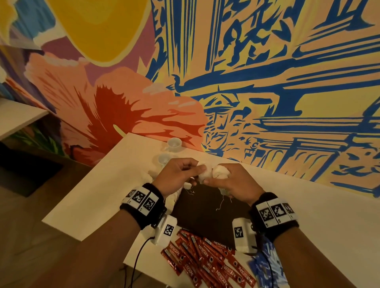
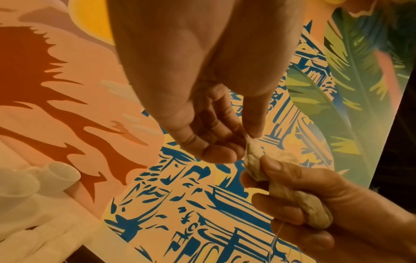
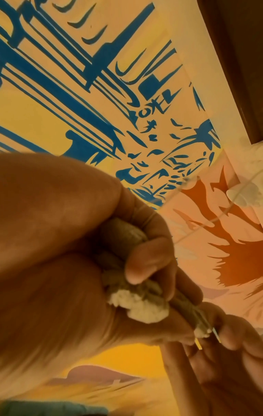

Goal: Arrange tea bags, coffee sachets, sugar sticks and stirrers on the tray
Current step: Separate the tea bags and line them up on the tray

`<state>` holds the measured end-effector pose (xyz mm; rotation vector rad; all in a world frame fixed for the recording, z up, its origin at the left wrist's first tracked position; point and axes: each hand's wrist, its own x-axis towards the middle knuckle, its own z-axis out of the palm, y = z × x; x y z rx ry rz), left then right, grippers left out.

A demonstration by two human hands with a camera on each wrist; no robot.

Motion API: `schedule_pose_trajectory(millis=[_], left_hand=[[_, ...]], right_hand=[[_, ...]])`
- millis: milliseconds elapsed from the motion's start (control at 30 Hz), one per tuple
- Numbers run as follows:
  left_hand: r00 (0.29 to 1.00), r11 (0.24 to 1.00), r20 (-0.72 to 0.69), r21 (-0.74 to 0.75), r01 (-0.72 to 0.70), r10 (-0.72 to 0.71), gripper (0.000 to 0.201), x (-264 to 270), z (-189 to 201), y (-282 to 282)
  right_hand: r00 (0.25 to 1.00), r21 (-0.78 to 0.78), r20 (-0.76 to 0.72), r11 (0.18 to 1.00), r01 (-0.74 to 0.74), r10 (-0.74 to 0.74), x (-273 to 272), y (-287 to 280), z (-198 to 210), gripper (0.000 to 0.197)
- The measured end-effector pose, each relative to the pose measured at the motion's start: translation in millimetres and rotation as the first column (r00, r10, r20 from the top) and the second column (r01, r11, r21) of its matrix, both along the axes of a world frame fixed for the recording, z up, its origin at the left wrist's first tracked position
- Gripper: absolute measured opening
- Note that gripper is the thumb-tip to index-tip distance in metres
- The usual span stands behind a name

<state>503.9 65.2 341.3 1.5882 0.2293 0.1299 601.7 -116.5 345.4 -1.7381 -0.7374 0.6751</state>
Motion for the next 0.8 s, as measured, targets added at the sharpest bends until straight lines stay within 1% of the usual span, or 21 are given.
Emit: schedule_pose_trajectory(millis=[67, 133, 233, 333, 467, 533, 633, 700, 800], left_hand=[[1.0, 0.999, 0.002, 0.032, -0.024, 0.024, 0.025, 5, -3, 8], [0.999, 0.997, 0.005, 0.066, -0.035, 0.034, 0.025, 11, -7, 15], [0.998, 0.995, 0.006, 0.075, -0.06, 0.06, 0.025, 20, -13, 29], [0.995, 0.99, 0.005, 0.096, -0.102, 0.102, 0.019, 32, -18, 50], [0.994, 0.982, -0.028, 0.162, -0.096, 0.102, 0.01, 55, -33, 82], [0.993, 0.985, -0.086, 0.158, -0.07, 0.084, 0.008, 66, -47, 96], [0.98, 0.999, -0.199, 0.045, 0.017, -0.007, 0.008, 78, -74, 105], [0.964, 0.997, -0.257, 0.017, 0.077, -0.07, 0.008, 82, -97, 106], [0.936, 0.989, -0.324, 0.014, 0.146, -0.134, 0.008, 88, -128, 102]], right_hand=[[1.0, -0.006, -0.018, 1.0, 0.011, -0.011, 4, 8, -3, 0.018], [0.999, -0.026, -0.02, 0.999, 0.03, -0.031, 10, 16, -8, 0.023], [0.998, -0.086, 0.0, 0.995, 0.056, -0.057, 18, 25, -19, 0.024], [0.987, -0.184, -0.022, 0.971, 0.156, -0.162, 26, 29, -36, 0.024], [0.953, -0.259, -0.108, 0.934, 0.246, -0.282, 32, 29, -58, 0.029], [0.938, -0.278, -0.132, 0.92, 0.275, -0.32, 32, 30, -69, 0.03], [0.924, -0.291, -0.149, 0.909, 0.299, -0.352, 32, 36, -83, 0.033], [0.931, -0.306, -0.157, 0.913, 0.271, -0.329, 33, 40, -91, 0.035], [0.956, -0.343, -0.129, 0.916, 0.208, -0.265, 36, 43, -98, 0.035]])
